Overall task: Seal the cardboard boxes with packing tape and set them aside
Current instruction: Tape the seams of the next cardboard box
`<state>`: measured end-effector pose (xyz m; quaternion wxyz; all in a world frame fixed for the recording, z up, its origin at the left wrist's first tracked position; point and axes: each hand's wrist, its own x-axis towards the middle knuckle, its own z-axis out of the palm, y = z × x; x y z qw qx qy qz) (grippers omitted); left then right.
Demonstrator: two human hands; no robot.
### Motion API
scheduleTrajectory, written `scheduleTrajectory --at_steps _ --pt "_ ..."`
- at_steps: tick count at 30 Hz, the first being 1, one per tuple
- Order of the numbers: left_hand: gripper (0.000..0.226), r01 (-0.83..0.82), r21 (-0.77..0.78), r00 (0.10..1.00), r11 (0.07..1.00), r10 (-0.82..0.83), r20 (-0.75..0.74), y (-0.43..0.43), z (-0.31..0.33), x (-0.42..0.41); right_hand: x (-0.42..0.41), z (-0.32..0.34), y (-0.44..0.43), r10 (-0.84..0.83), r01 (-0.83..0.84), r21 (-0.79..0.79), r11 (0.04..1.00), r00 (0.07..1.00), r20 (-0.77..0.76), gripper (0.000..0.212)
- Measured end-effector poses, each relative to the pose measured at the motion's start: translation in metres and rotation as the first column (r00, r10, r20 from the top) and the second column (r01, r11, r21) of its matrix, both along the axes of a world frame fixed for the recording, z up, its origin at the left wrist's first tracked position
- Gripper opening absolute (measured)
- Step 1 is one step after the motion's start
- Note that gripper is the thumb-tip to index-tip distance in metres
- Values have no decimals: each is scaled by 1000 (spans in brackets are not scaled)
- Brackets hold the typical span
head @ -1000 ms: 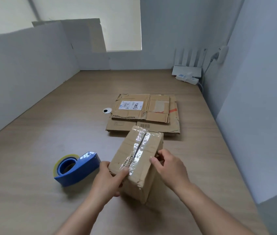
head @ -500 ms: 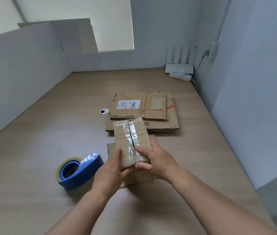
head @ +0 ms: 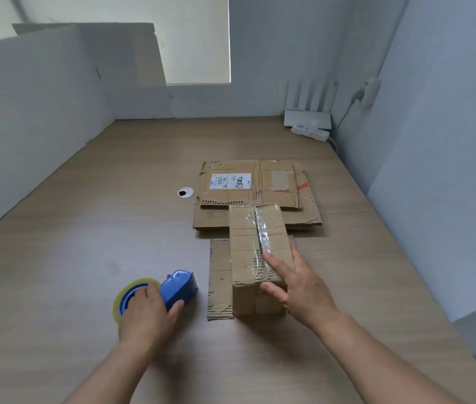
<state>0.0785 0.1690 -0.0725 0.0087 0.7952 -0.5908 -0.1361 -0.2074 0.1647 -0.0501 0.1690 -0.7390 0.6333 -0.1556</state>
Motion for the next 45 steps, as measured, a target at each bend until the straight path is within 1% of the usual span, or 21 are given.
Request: scheduleTrajectory --at_steps 2,4,8,12,15,17,19,20,22,24,26,28,30,32,34,35,37,41,42,43,45 --pt "58 -6 108 999 994 1 43 -3 -5 4 1 2 0 -4 4 3 1000 1000 3 61" --pt "56 -15 154 999 988 8 47 -9 -9 6 1 3 0 -4 4 9 1000 1000 0 62" --pt "47 -40 192 997 981 51 -53 -25 -8 9 2 3 1 -11 11 28 1000 1000 7 62" --pt "40 -27 153 990 988 48 -131 -32 -6 17 2 5 3 -38 39 77 996 999 -20 64" --pt "34 42 102 940 994 -5 -341 -34 3 17 3 13 4 -46 54 103 993 995 -83 74" --pt "26 95 40 863 995 -63 -502 -34 22 10 4 21 2 -46 51 57 997 995 -88 102" --pt "30 145 -4 767 989 -115 -631 -33 47 2 5 26 -4 -49 51 39 998 997 -57 116" --pt "38 181 -28 720 983 -152 -677 -32 59 -2 6 31 -6 -50 50 28 998 999 -17 111" --pt "48 254 -82 654 964 -234 -719 -29 79 -8 9 44 -9 -63 66 -17 998 988 141 87" --pt "56 303 -129 602 944 -294 -742 -27 95 -14 11 61 -8 -73 89 -28 996 926 370 59" --pt "58 339 -174 556 925 -346 -755 -24 106 -21 13 81 -5 -17 28 -11 1000 840 543 47" --pt "54 366 -201 521 909 -379 -765 -22 113 -27 16 98 -2 49 -63 2 998 796 604 53" --pt "49 393 -211 493 895 -399 -773 -20 118 -33 20 105 -2 66 -100 17 995 765 640 51" --pt "47 435 -211 473 875 -422 -773 -18 121 -38 22 107 -4 57 -105 25 994 707 704 40" --pt "49 460 -203 467 865 -430 -773 -18 122 -39 21 109 -5 47 -97 18 995 632 773 19" --pt "52 465 -196 470 863 -428 -772 -18 122 -39 20 110 -5 47 -82 5 997 617 785 16" --pt "65 484 -195 468 853 -440 -766 -18 123 -40 18 112 -5 58 -52 -33 998 632 773 19" --pt "58 498 -158 483 853 -424 -766 -19 129 -43 23 108 -3 58 49 -150 987 770 636 13" --pt "61 506 -147 495 850 -426 -757 -21 131 -42 23 107 -4 46 80 -182 980 799 600 10" --pt "68 516 -139 508 845 -433 -745 -22 133 -42 23 105 -5 36 102 -202 974 812 582 9" --pt "83 526 -122 529 842 -436 -728 -25 137 -41 24 103 -4 -2 140 -178 974 790 613 14"
